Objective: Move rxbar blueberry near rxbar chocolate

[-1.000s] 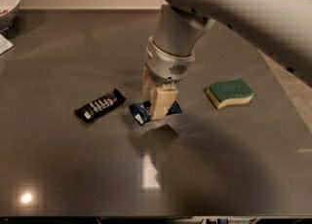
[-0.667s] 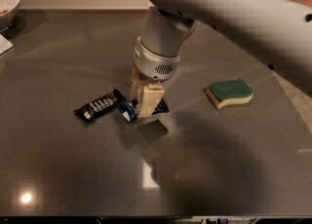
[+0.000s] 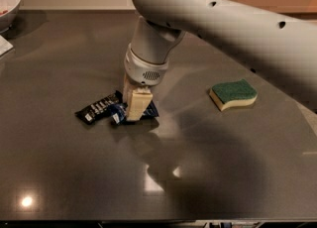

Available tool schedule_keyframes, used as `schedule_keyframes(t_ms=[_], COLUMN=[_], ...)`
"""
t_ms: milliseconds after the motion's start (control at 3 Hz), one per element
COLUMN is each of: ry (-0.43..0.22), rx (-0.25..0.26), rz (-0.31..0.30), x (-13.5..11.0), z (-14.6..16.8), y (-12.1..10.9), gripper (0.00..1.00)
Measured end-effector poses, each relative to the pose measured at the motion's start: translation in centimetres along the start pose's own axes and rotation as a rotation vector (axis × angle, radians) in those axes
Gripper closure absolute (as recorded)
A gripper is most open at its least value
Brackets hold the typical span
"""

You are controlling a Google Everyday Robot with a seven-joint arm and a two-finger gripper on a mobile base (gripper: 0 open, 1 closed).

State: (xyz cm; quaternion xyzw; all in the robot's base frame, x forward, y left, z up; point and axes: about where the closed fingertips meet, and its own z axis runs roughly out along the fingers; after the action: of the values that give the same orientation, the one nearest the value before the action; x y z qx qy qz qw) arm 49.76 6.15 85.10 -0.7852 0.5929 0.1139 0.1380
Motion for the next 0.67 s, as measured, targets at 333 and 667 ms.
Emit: schedule_keyframes(t_ms=[333, 667], ry=[-0.026, -0.025], rx=[0.028, 0.027], rz=[0.002, 0.000], x=[-0.23, -0.33], z=[0.34, 0.36], y=[-0.48, -0.44], gripper=[0.35, 0.12])
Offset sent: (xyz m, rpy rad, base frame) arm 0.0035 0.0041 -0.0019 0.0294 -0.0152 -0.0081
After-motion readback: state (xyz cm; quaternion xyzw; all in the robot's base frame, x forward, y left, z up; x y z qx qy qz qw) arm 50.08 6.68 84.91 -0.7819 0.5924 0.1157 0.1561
